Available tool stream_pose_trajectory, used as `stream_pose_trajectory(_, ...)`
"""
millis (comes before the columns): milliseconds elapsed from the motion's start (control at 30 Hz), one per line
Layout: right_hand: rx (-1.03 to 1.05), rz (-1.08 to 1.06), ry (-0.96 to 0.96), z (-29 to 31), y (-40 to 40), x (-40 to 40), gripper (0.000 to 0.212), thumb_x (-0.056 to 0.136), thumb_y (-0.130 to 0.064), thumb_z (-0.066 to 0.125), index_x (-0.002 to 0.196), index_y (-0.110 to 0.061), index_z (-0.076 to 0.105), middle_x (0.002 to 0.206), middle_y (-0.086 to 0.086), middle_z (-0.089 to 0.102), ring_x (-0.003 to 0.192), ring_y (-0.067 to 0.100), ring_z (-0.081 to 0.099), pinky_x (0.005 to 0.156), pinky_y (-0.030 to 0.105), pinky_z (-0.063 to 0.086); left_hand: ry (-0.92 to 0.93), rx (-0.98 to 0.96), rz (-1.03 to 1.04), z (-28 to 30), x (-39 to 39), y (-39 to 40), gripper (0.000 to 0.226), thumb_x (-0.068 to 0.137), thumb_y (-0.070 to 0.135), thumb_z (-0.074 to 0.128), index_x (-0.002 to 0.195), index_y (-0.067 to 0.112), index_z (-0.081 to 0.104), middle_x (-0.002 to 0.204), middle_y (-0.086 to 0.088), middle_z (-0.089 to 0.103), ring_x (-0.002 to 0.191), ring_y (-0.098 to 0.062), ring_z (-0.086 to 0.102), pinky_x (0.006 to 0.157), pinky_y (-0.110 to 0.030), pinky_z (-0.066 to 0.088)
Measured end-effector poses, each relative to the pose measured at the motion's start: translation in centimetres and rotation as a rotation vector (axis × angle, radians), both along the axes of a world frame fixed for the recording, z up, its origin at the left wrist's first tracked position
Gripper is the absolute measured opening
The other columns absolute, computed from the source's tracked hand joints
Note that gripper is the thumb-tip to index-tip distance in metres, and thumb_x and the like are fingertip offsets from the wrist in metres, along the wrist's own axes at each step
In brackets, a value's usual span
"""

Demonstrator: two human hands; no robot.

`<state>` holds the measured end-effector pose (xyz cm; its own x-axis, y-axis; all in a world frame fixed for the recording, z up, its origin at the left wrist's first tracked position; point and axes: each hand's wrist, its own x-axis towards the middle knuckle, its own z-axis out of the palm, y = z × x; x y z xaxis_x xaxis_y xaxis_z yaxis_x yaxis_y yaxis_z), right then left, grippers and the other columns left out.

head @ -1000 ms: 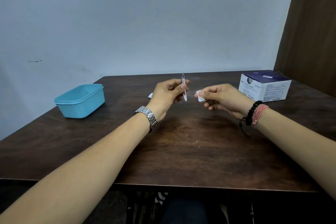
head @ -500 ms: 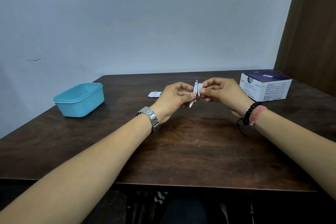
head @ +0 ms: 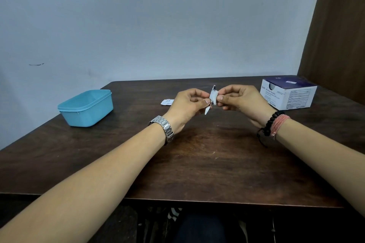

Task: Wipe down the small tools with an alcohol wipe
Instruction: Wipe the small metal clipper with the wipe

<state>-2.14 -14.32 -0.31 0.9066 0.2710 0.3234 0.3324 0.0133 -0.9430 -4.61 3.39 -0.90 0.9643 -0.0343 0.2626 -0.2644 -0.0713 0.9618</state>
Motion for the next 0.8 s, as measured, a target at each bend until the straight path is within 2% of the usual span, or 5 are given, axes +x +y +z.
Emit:
stream_pose_trajectory(200,0.002,-0.026,-0.002,-0.23,0.23,0.05,0.008,0.081,0.0,0.071,0.086,-0.006,0.068,0.071,0.007,0.071,0.064,0.01,0.068,0.062,0.019,0.056,-0.004,0.038,-0.004,-0.03,-0.31,-0.34,0.011,0.086,0.0,0.067,0.093,0.007,0.065,0.095,-0.018,0.067,0.088,-0.026,0.066,0.084,-0.039,0.055)
stream_pose_trajectory(400,-0.075,-0.031,-0.024,-0.33,0.7,-0.41,0.012,0.081,-0.003,0.073,0.092,0.0,0.068,0.077,0.013,0.07,0.065,0.01,0.066,0.065,0.018,0.056,-0.036,0.096,0.025,0.05,-0.28,-0.1,0.014,0.083,0.0,0.07,0.091,0.012,0.067,0.087,-0.009,0.067,0.085,-0.023,0.067,0.085,-0.04,0.058)
stream_pose_trajectory(633,-0.033,-0.064,0.053,-0.15,0.47,-0.05,0.003,0.084,-0.008,0.071,0.086,-0.005,0.07,0.075,0.007,0.066,0.064,0.01,0.06,0.062,0.018,0.054,-0.133,0.16,0.046,0.21,-0.21,-0.35,0.02,0.081,0.0,0.069,0.084,0.019,0.065,0.087,-0.004,0.069,0.082,-0.02,0.069,0.081,-0.037,0.058)
stream_pose_trajectory(733,0.041,-0.021,0.146,-0.28,0.49,-0.04,0.006,0.087,-0.009,0.067,0.087,-0.003,0.068,0.077,0.009,0.065,0.064,0.011,0.058,0.059,0.016,0.052,-0.229,0.349,0.066,0.33,-0.57,-0.54,0.017,0.07,0.014,0.067,0.076,0.029,0.064,0.088,0.002,0.072,0.083,-0.026,0.072,0.085,-0.044,0.057)
stream_pose_trajectory(800,0.068,0.035,0.2,-0.3,0.44,-0.09,0.009,0.09,-0.01,0.063,0.089,-0.003,0.068,0.076,0.008,0.066,0.064,0.011,0.06,0.06,0.016,0.052,-0.305,0.467,0.067,0.37,-0.72,-0.66,0.018,0.071,0.013,0.068,0.075,0.03,0.062,0.091,0.002,0.071,0.083,-0.025,0.071,0.085,-0.046,0.056)
